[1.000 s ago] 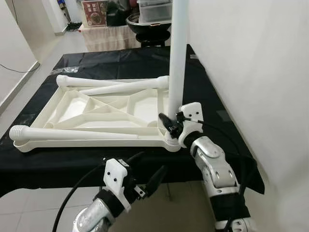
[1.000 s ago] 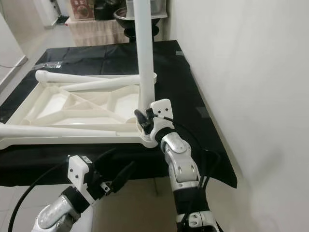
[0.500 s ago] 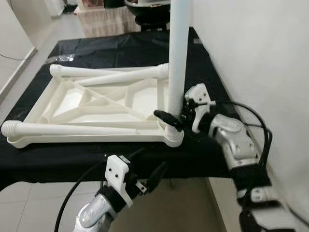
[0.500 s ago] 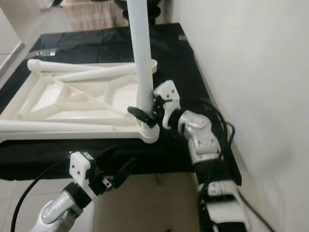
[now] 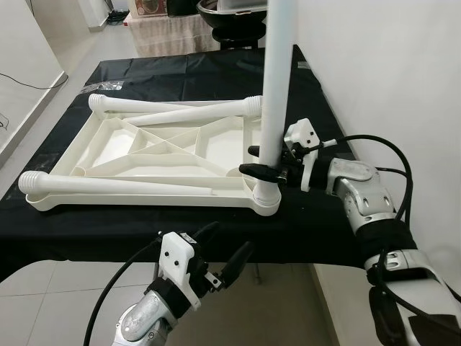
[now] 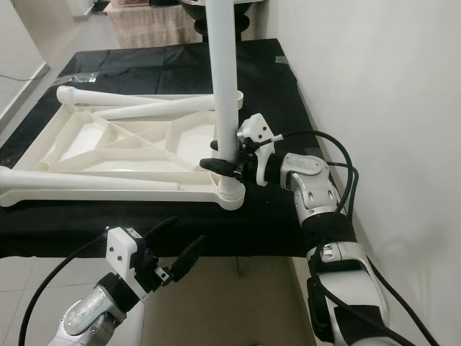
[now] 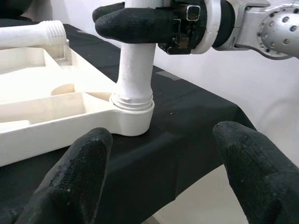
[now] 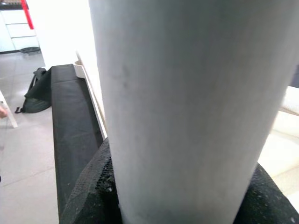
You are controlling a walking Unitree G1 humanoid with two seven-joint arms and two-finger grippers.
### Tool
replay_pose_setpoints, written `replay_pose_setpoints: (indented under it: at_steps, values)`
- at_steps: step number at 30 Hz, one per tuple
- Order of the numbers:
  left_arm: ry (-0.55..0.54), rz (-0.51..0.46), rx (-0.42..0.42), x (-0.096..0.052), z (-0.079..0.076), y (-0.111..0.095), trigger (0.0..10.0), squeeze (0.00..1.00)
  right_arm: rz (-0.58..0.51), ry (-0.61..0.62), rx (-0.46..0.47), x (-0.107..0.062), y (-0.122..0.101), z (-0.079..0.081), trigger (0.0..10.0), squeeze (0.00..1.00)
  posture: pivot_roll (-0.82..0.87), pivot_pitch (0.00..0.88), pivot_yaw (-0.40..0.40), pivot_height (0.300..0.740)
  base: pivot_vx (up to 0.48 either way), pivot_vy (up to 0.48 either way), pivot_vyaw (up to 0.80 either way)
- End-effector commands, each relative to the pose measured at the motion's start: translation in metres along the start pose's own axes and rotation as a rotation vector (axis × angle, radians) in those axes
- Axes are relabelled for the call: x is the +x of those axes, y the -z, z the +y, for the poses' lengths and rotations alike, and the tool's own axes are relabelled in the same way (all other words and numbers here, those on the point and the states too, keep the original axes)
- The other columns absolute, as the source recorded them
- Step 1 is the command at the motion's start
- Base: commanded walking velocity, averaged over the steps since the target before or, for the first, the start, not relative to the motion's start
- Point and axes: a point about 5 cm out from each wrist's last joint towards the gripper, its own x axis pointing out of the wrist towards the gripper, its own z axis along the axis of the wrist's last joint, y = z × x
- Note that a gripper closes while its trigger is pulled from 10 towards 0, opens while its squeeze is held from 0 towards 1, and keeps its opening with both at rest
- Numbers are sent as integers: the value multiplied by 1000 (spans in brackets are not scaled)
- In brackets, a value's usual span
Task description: Building children table
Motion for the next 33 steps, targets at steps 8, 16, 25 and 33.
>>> replay_pose_setpoints:
  at_steps: [8,16,25,33]
  values:
    - [-14,16,6,-3,1,3,10000,0,13,274,75,-10,27,7,0,0,60,174,29,740,0,0,0]
    - [-12,16,8,-4,4,2,10000,0,212,746,87,-2,77,52,0,0,55,181,38,740,0,0,0]
    - [-20,13,18,0,7,3,10000,0,148,595,110,43,65,69,10000,0,57,159,22,740,0,0,0]
    - [-18,12,16,1,7,3,10000,0,-23,437,124,43,32,55,10000,1000,55,154,22,740,0,0,0]
